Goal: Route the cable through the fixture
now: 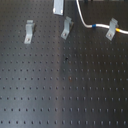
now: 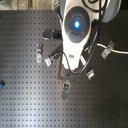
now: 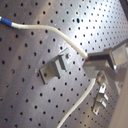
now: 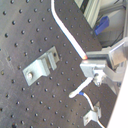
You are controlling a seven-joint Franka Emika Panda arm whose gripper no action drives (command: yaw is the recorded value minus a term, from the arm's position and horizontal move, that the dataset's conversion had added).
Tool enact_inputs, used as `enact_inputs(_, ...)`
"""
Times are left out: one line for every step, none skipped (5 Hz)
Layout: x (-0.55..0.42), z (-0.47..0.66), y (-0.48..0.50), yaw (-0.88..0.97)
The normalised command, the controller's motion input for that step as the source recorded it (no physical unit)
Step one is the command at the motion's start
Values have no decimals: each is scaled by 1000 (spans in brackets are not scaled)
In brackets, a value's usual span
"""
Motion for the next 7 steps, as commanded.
enact_inputs(-4, 18, 180, 94)
enact_inputs(-420, 302, 338, 191)
enact_inputs(-134, 328, 416, 194)
enact_inputs(55, 421, 182, 0)
enact_inputs(132, 368, 18, -77)
enact_inputs(136, 212, -196, -246)
enact_inputs(6, 122, -228, -257)
